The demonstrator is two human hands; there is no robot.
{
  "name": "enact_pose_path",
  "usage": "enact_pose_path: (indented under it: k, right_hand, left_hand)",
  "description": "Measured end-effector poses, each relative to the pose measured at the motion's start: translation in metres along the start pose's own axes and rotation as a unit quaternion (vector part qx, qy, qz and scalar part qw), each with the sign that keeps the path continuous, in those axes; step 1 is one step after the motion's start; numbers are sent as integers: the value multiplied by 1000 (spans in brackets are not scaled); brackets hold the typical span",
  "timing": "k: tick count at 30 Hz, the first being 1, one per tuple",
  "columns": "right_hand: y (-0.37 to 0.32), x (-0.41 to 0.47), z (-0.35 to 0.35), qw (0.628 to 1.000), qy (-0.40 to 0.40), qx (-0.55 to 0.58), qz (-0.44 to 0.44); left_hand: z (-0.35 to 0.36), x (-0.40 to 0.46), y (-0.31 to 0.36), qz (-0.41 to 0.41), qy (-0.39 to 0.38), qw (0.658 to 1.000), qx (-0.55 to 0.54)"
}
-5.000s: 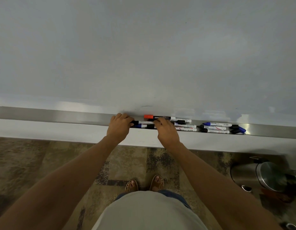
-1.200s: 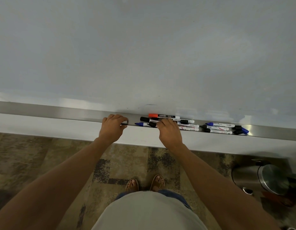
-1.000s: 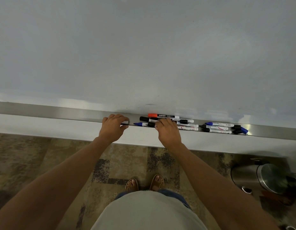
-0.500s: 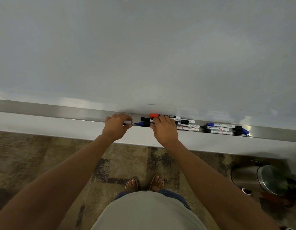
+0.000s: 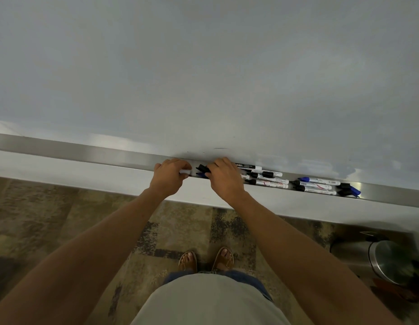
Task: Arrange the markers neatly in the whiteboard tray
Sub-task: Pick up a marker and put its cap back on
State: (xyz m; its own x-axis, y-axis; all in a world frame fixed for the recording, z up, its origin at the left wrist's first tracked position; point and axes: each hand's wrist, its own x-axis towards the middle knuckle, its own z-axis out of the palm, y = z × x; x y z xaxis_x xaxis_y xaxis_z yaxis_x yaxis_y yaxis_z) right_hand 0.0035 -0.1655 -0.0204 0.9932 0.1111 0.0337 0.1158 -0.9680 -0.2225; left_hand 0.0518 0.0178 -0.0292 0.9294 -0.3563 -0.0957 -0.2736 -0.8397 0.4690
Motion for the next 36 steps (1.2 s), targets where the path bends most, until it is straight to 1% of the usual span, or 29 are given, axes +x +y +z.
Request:
enact_pose_path:
  k: [5,10,12,17,23,27,31,36]
  right_hand:
    - [-13,9,0,1000,-20,0,9]
    - [-2,-10,1,1000,30,2,3]
    - [9,-20,1,999,37,-11,1]
    - [29,-40,0,998,13,-66,13]
    - [28,-38,0,996,-34,-63,48]
    - [26,-34,0,993,-40,-94,66]
    - [28,-33,2,993,-41,-82,75]
    - [34,-30,-1,996,-45,-56,47]
  left_hand:
    - [-1,1,-2,-6,-2,1000,-9]
    - [1,1,-1,1,3,1000,-9]
    - [2,0,1,9,1,1000,-16]
    - [8,-1,8,25,3,999,-20]
    - [10,-2,13,40,2,999,-17]
    - [10,-3,16,48,2,999,-20]
    - [11,-3,17,48,-1,999,-23]
    - [11,-2,18,48,-8,999,-24]
